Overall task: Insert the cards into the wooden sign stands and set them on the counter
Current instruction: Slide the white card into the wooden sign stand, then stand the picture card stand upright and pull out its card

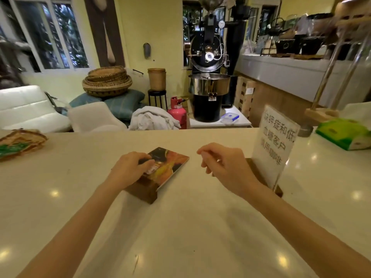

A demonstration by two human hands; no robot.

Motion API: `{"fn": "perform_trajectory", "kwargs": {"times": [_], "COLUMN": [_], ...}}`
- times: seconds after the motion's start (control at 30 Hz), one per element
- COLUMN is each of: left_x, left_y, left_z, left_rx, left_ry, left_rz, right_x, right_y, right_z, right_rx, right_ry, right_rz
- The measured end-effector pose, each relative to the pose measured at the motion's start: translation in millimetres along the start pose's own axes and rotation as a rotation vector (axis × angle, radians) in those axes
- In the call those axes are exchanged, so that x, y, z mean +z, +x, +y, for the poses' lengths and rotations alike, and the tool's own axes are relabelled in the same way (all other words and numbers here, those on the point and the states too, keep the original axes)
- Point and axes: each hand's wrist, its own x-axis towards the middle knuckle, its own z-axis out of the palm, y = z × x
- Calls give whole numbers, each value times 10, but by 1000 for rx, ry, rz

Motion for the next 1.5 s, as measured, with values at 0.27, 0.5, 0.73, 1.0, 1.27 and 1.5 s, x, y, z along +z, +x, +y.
{"fn": "perform_trajectory", "kwargs": {"times": [0.27, 0.5, 0.73, 1.0, 1.27, 1.5], "left_x": [-116, -91, -75, 72, 217, 110], "left_y": [242, 261, 283, 195, -17, -164], "left_z": [-547, -696, -648, -501, -333, -393], "left_rx": [-210, -358, -372, -335, -219, -16], "left_ry": [-15, -441, -491, -766, -809, -582], "left_rz": [5, 3, 48, 108, 52, -60], "right_x": [872, 1112, 1205, 799, 473, 483], "right_y": [304, 415, 353, 354, 255, 37], "right_z": [277, 250, 283, 234, 264, 277], "right_rx": [741, 1000, 932, 647, 441, 290], "right_ry": [546, 693, 763, 499, 276, 224], "right_rz": [-194, -315, -238, -146, -143, -107]}}
